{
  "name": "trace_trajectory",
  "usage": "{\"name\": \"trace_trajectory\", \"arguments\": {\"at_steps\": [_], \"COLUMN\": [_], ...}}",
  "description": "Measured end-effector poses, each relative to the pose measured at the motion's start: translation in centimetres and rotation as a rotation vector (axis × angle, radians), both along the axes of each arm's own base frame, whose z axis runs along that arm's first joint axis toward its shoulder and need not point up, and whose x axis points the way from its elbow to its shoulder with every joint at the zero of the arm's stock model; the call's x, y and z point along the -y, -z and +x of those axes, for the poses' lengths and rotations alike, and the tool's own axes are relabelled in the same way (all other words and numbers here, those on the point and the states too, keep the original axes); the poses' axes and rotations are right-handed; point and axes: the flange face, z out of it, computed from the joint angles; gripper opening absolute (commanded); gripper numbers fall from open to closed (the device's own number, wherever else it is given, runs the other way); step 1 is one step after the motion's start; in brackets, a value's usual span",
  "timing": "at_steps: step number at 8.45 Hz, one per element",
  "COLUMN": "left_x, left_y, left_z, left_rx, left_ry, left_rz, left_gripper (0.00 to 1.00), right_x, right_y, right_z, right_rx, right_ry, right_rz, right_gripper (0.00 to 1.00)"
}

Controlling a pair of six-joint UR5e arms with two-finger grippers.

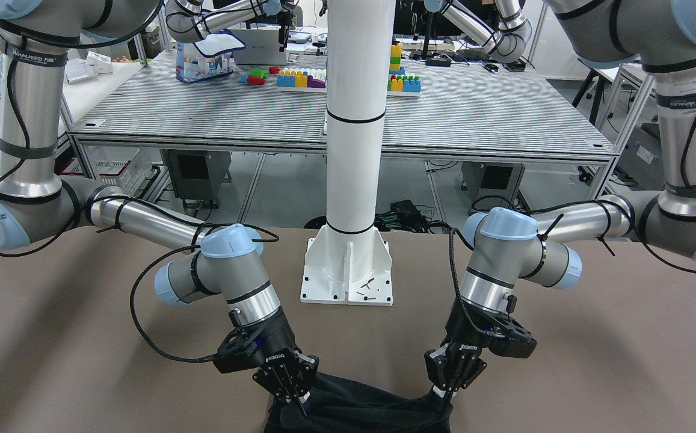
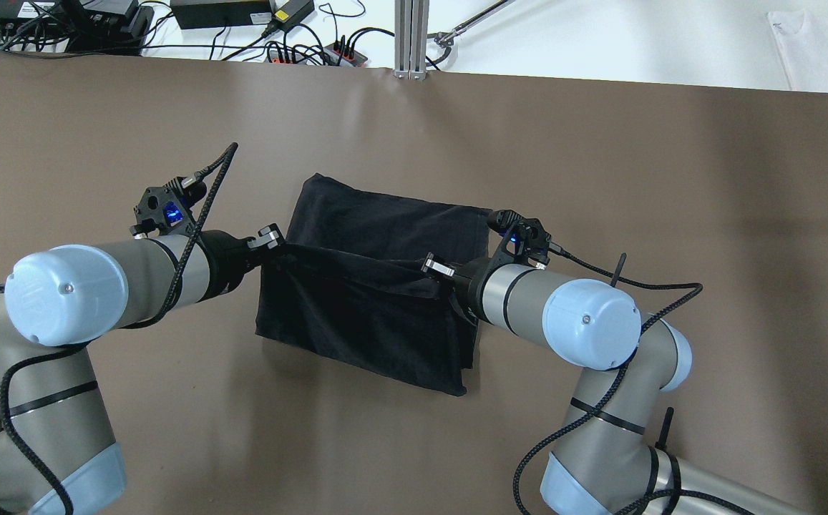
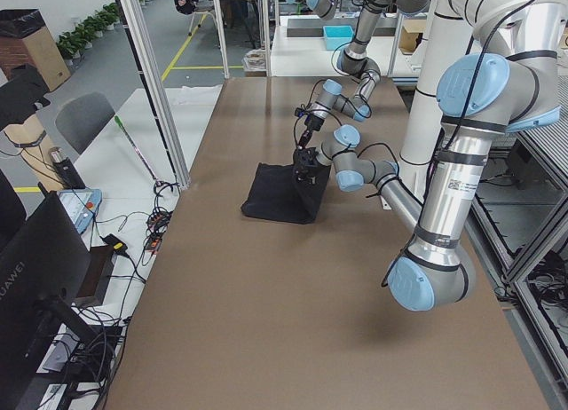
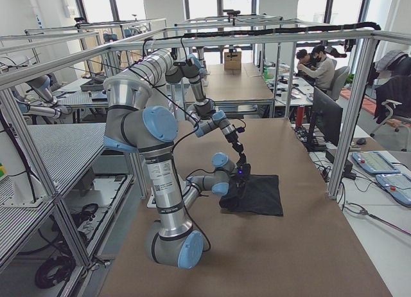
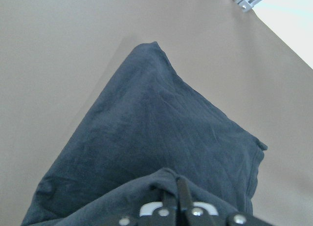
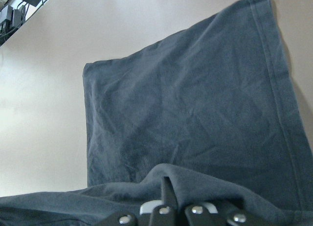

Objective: Fold clothes
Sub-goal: 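Lower the folded edge onto the far edge with both grippers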

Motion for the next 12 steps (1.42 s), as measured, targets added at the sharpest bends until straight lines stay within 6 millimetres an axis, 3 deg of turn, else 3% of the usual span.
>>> {"name": "trace_trajectory", "arguments": {"at_steps": [4, 6, 8, 9, 10, 11, 12], "left_x": [5.6, 7.8, 8.7, 9.0, 9.2, 9.5, 10.0], "left_y": [0.6, 0.2, -0.5, -1.1, -1.5, -1.5, -1.2], "left_z": [1.8, 2.7, 3.2, 3.6, 4.0, 4.3, 5.0], "left_rx": [0.028, 0.048, 0.065, 0.075, 0.079, 0.080, 0.080], "left_ry": [0.058, 0.077, 0.085, 0.087, 0.088, 0.090, 0.092], "left_rz": [-0.012, -0.027, -0.039, -0.045, -0.047, -0.046, -0.046], "left_gripper": [0.00, 0.00, 0.00, 0.17, 0.88, 1.00, 1.00], "right_x": [3.3, 5.2, 6.8, 7.2, 7.3, 7.4, 7.4], "right_y": [0.6, 0.3, -0.9, -1.4, -1.6, -1.6, -1.4], "right_z": [1.0, -0.7, -2.7, -3.1, -3.3, -3.3, -3.3], "right_rx": [-0.004, -0.025, -0.042, -0.043, -0.043, -0.041, -0.039], "right_ry": [-0.060, -0.079, -0.092, -0.097, -0.100, -0.100, -0.101], "right_rz": [0.001, -0.009, -0.015, -0.015, -0.014, -0.013, -0.012], "right_gripper": [0.00, 0.00, 0.00, 0.01, 0.77, 0.94, 0.94]}}
